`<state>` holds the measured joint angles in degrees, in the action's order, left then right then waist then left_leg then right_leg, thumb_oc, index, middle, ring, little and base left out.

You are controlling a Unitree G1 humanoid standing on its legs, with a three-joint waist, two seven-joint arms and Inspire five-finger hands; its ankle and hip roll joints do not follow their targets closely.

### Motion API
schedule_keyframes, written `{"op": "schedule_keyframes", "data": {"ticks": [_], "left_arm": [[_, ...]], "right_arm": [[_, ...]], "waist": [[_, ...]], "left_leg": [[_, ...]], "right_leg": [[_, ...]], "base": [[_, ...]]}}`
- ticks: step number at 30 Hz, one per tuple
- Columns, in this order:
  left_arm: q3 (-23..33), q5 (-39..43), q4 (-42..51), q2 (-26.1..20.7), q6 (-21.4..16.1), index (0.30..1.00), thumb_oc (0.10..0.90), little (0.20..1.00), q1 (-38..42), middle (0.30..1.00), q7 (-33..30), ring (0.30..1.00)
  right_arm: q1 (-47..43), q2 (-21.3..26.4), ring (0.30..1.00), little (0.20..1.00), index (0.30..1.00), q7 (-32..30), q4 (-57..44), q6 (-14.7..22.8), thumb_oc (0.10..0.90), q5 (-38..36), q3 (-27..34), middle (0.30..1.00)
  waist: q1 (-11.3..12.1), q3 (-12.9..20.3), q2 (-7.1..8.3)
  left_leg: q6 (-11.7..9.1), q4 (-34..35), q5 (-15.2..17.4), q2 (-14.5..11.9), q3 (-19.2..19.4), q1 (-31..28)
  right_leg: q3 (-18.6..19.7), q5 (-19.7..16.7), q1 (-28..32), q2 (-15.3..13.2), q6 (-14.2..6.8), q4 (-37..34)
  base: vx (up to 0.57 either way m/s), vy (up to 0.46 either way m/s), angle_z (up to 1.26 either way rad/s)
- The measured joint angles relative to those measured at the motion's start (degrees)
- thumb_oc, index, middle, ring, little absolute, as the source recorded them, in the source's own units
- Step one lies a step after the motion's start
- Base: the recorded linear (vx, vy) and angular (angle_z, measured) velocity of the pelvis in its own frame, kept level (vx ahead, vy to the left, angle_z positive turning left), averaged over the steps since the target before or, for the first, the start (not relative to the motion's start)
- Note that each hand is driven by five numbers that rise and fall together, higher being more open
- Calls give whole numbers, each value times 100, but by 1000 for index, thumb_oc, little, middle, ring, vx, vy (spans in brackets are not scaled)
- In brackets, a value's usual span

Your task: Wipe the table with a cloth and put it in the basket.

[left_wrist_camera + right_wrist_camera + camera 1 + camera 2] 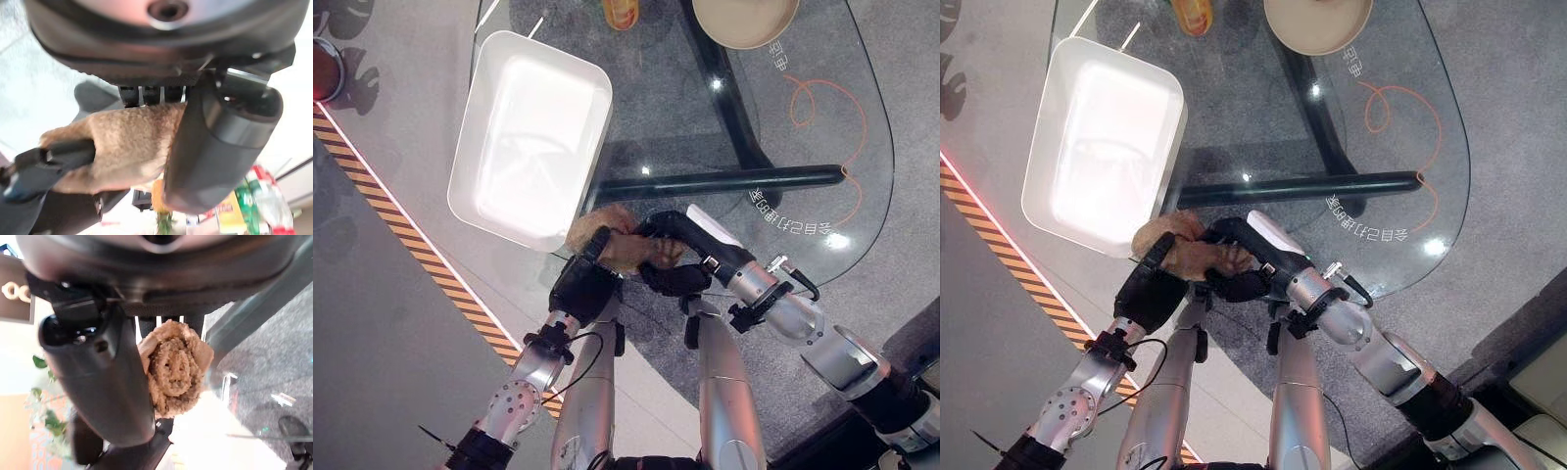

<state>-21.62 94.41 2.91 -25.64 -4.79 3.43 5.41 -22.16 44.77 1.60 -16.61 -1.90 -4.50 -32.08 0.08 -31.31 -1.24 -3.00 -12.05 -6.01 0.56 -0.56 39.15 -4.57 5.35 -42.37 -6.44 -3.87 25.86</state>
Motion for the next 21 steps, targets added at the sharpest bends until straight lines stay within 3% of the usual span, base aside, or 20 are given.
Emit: {"op": "schedule_keyframes", "data": {"ticks": [21], "left_arm": [[5, -28, -33, 121, -60, 300, 100, 200, 150, 300, -221, 300]], "right_arm": [[38, -87, 300, 200, 300, -256, -28, 46, 100, 63, -95, 300]], "waist": [[-3, 0, 0]], "left_leg": [[-2, 6, -3, 8, -11, 5]], "right_leg": [[-16, 6, 1, -14, -6, 0]], "base": [[0, 0, 0]]}}
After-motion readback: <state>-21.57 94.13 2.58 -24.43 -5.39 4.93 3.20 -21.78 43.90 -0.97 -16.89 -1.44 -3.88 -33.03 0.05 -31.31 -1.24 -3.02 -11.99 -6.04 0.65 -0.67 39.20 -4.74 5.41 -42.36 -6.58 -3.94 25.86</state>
